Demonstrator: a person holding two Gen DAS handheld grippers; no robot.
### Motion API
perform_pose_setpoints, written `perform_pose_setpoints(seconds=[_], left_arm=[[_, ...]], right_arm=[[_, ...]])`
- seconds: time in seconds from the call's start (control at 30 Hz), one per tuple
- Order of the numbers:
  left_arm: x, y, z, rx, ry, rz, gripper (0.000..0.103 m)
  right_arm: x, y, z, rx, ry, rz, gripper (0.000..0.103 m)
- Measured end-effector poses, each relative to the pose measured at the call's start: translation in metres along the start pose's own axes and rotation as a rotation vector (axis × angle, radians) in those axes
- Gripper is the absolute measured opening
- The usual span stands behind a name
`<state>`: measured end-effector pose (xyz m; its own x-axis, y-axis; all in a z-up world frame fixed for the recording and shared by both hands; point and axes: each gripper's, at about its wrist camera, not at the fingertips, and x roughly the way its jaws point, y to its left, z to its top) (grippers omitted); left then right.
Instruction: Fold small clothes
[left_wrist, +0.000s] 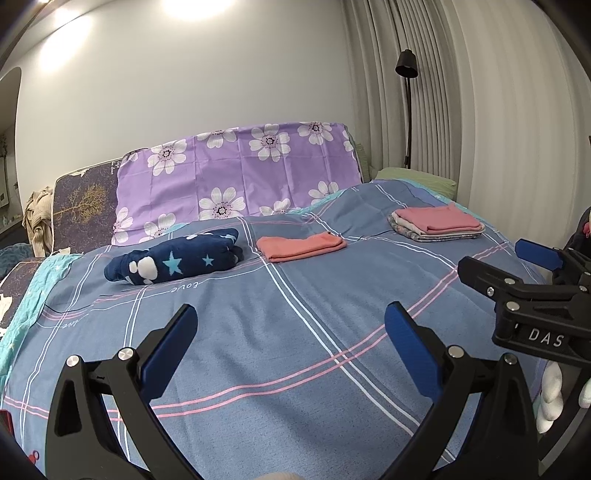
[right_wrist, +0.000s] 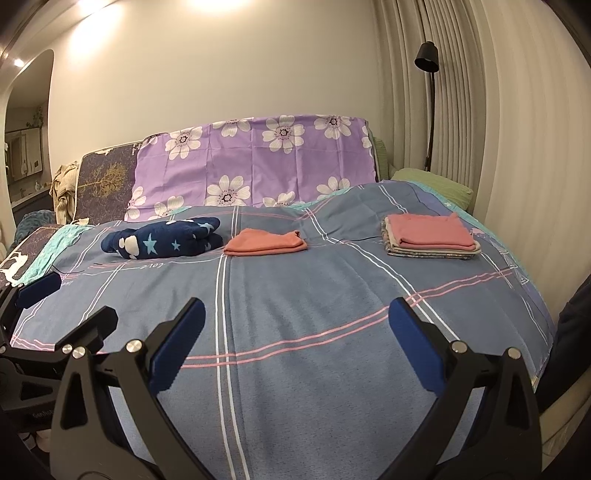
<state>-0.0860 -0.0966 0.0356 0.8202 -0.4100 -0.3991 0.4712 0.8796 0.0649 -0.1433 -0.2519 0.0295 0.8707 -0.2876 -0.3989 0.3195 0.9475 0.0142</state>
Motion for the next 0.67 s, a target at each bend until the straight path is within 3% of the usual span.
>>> perform_pose_setpoints(seconds=[0.67], left_arm=[[0.0081,0.0032,-0.0033,-0.007,0.02,0.001,0.101]], right_arm=[[0.0068,0.0053,-0.0013,-0.019,0.016,-0.002,0.101]])
